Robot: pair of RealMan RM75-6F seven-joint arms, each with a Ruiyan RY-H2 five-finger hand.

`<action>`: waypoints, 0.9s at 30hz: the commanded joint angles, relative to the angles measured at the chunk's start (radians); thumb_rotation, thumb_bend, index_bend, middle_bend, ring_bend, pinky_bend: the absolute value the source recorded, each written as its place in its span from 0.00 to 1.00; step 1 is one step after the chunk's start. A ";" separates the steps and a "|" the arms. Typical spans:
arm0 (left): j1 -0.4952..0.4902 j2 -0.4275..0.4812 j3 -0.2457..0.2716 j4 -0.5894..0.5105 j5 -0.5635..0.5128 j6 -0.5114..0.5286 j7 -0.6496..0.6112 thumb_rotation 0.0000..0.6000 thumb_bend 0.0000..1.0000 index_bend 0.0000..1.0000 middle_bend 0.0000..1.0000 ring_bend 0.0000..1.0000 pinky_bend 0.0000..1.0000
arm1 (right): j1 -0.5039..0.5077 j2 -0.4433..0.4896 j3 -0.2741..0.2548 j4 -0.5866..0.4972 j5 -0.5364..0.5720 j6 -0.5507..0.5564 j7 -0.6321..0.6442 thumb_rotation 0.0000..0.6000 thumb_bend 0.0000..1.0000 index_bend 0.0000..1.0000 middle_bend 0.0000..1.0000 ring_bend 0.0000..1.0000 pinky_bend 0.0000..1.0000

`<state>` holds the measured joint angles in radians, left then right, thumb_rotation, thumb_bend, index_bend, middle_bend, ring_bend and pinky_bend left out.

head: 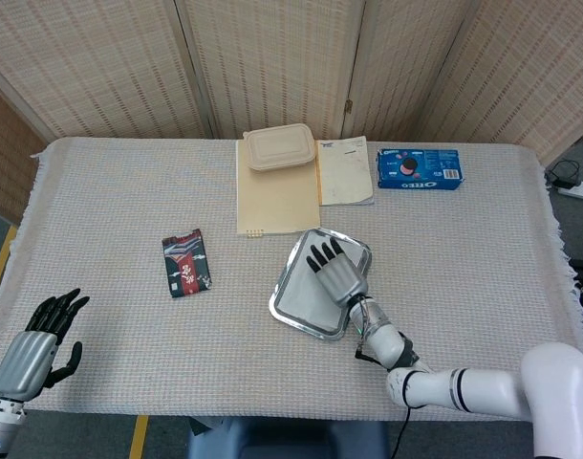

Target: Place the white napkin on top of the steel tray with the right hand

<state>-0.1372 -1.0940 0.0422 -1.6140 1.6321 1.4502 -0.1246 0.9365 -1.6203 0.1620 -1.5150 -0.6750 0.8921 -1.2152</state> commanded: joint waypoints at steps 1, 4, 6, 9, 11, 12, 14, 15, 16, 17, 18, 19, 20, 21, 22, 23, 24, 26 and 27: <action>0.001 0.001 0.001 0.000 0.001 0.003 0.000 1.00 0.67 0.00 0.00 0.00 0.00 | 0.048 -0.021 -0.009 -0.002 0.076 0.009 -0.015 1.00 0.26 0.00 0.00 0.00 0.00; 0.002 0.002 0.001 -0.002 0.001 0.005 0.000 1.00 0.67 0.00 0.00 0.00 0.00 | 0.072 -0.015 -0.028 -0.014 0.126 0.011 -0.024 1.00 0.25 0.00 0.00 0.00 0.00; 0.002 0.003 0.001 -0.002 0.003 0.005 -0.002 1.00 0.67 0.00 0.00 0.00 0.00 | 0.084 -0.005 -0.043 -0.026 0.143 0.018 -0.026 1.00 0.25 0.00 0.00 0.00 0.00; 0.002 0.003 0.002 -0.003 0.005 0.005 0.000 1.00 0.67 0.01 0.00 0.00 0.00 | 0.095 0.014 -0.059 -0.047 0.148 0.037 -0.019 1.00 0.25 0.00 0.00 0.00 0.00; 0.002 0.002 0.002 -0.002 0.005 0.005 0.002 1.00 0.67 0.01 0.00 0.00 0.00 | 0.098 0.025 -0.067 -0.055 0.145 0.048 -0.009 1.00 0.25 0.00 0.00 0.00 0.00; 0.002 0.002 0.002 -0.002 0.005 0.004 0.004 1.00 0.67 0.01 0.00 0.00 0.00 | 0.100 0.031 -0.071 -0.058 0.145 0.050 -0.004 1.00 0.25 0.00 0.00 0.00 0.00; 0.001 0.000 0.002 -0.002 0.004 0.001 0.010 1.00 0.67 0.01 0.00 0.00 0.00 | 0.106 0.039 -0.082 -0.059 0.149 0.056 0.002 1.00 0.25 0.00 0.00 0.00 0.00; 0.001 -0.001 0.003 -0.002 0.003 0.000 0.012 1.00 0.67 0.01 0.00 0.00 0.00 | 0.108 0.042 -0.086 -0.060 0.153 0.056 0.005 1.00 0.25 0.00 0.00 0.00 0.00; 0.000 -0.002 0.003 -0.002 0.003 -0.001 0.014 1.00 0.67 0.01 0.00 0.00 0.00 | 0.112 0.044 -0.091 -0.060 0.157 0.056 0.009 1.00 0.24 0.00 0.00 0.00 0.00; 0.000 -0.003 0.003 -0.002 0.002 -0.002 0.015 1.00 0.67 0.01 0.00 0.00 0.00 | 0.116 0.044 -0.095 -0.060 0.159 0.055 0.011 1.00 0.24 0.00 0.00 0.00 0.00; -0.001 -0.004 0.002 -0.002 0.002 -0.003 0.016 1.00 0.67 0.01 0.00 0.00 0.00 | 0.121 0.044 -0.099 -0.058 0.163 0.054 0.013 1.00 0.24 0.00 0.00 0.00 0.00; -0.001 -0.004 0.002 -0.002 0.001 -0.005 0.016 1.00 0.67 0.01 0.00 0.00 0.00 | 0.126 0.041 -0.101 -0.053 0.166 0.054 0.014 1.00 0.24 0.00 0.00 0.00 0.00; -0.002 -0.005 0.002 -0.001 0.001 -0.006 0.017 1.00 0.67 0.01 0.00 0.00 0.00 | 0.131 0.037 -0.103 -0.046 0.168 0.053 0.015 1.00 0.24 0.00 0.00 0.00 0.00; -0.003 -0.006 0.002 0.000 0.000 -0.009 0.018 1.00 0.67 0.01 0.00 0.00 0.00 | 0.139 0.029 -0.105 -0.035 0.176 0.051 0.015 1.00 0.24 0.00 0.00 0.00 0.00; -0.004 -0.006 0.002 0.001 -0.001 -0.011 0.020 1.00 0.67 0.01 0.00 0.00 0.00 | 0.146 0.023 -0.105 -0.027 0.189 0.049 0.013 1.00 0.24 0.00 0.00 0.00 0.00; -0.004 -0.007 0.002 0.002 -0.002 -0.012 0.021 1.00 0.67 0.01 0.00 0.00 0.00 | 0.152 0.019 -0.102 -0.024 0.206 0.046 0.015 1.00 0.24 0.00 0.00 0.00 0.00; -0.004 -0.007 0.003 0.002 -0.001 -0.013 0.022 1.00 0.67 0.01 0.00 0.00 0.00 | 0.157 0.017 -0.096 -0.025 0.222 0.041 0.021 1.00 0.24 0.00 0.00 0.00 0.00; -0.004 -0.006 0.003 0.001 0.000 -0.011 0.021 1.00 0.67 0.01 0.00 0.00 0.00 | 0.167 0.022 -0.093 -0.029 0.242 0.038 0.031 1.00 0.24 0.00 0.00 0.00 0.00; -0.003 -0.005 0.003 0.001 0.001 -0.008 0.020 1.00 0.67 0.01 0.00 0.00 0.00 | 0.170 0.026 -0.096 -0.031 0.249 0.038 0.033 1.00 0.24 0.00 0.00 0.00 0.00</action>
<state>-0.1403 -1.0994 0.0455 -1.6131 1.6324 1.4412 -0.1046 1.0979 -1.5962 0.0654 -1.5447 -0.4372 0.9332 -1.1886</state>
